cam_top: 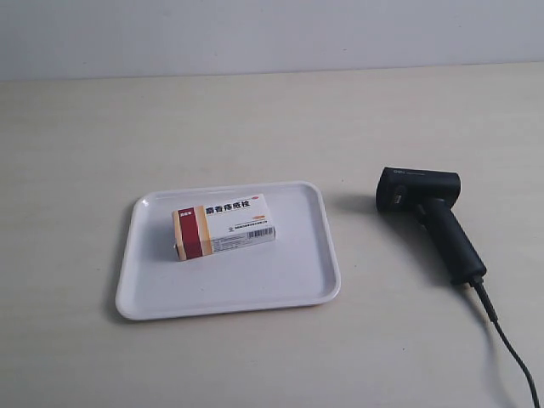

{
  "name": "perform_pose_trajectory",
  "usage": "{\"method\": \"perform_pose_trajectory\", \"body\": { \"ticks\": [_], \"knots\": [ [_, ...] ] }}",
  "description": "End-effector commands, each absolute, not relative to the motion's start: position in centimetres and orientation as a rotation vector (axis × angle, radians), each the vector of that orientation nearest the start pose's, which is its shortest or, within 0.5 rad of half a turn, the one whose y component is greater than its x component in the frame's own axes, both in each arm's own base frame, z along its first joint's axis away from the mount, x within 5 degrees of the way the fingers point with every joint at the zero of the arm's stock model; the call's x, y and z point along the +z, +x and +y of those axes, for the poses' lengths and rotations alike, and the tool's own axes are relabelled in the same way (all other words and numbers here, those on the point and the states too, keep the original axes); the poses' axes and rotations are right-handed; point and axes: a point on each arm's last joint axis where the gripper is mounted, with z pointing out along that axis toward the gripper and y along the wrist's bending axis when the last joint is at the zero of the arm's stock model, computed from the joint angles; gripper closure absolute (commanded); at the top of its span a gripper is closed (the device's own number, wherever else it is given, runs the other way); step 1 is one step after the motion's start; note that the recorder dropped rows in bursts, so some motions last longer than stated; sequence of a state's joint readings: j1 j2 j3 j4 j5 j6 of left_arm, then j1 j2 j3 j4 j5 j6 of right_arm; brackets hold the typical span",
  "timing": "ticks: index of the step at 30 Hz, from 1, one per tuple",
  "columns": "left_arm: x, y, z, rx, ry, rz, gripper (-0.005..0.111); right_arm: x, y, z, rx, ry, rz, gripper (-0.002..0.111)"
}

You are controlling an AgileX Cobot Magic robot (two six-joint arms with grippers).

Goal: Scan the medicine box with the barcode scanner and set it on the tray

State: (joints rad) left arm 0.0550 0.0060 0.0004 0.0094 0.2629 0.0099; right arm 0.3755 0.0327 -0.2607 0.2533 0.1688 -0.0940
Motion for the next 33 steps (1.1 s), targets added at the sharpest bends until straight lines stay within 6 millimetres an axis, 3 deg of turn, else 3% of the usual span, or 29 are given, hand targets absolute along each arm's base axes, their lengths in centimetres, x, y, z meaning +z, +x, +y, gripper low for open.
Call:
{"method": "perform_pose_trajectory", "body": {
  "ticks": [1,6,9,19,26,33],
  "knots": [
    [18.9,5.5,0.4,0.055,-0.044,1.75,0.103,27.4,3.9,1.8,0.419,-0.217,1.444,0.108],
    [18.9,5.5,0.4,0.055,-0.044,1.75,0.103,21.8,5.2,2.1,0.389,-0.202,1.608,0.108],
    [18.9,5.5,0.4,0.055,-0.044,1.75,0.103,19.9,5.4,2.2,0.39,-0.199,1.657,0.108],
    [18.9,5.5,0.4,0.055,-0.044,1.75,0.103,19.7,5.4,2.1,0.373,-0.199,1.673,0.108],
    [18.9,5.5,0.4,0.055,-0.044,1.75,0.103,19.7,5.8,0.6,0.206,0.075,1.673,0.108],
    [18.9,5.5,0.4,0.055,-0.044,1.75,0.103,19.7,5.8,0.2,0.13,0.086,1.67,0.108]
  ]
}}
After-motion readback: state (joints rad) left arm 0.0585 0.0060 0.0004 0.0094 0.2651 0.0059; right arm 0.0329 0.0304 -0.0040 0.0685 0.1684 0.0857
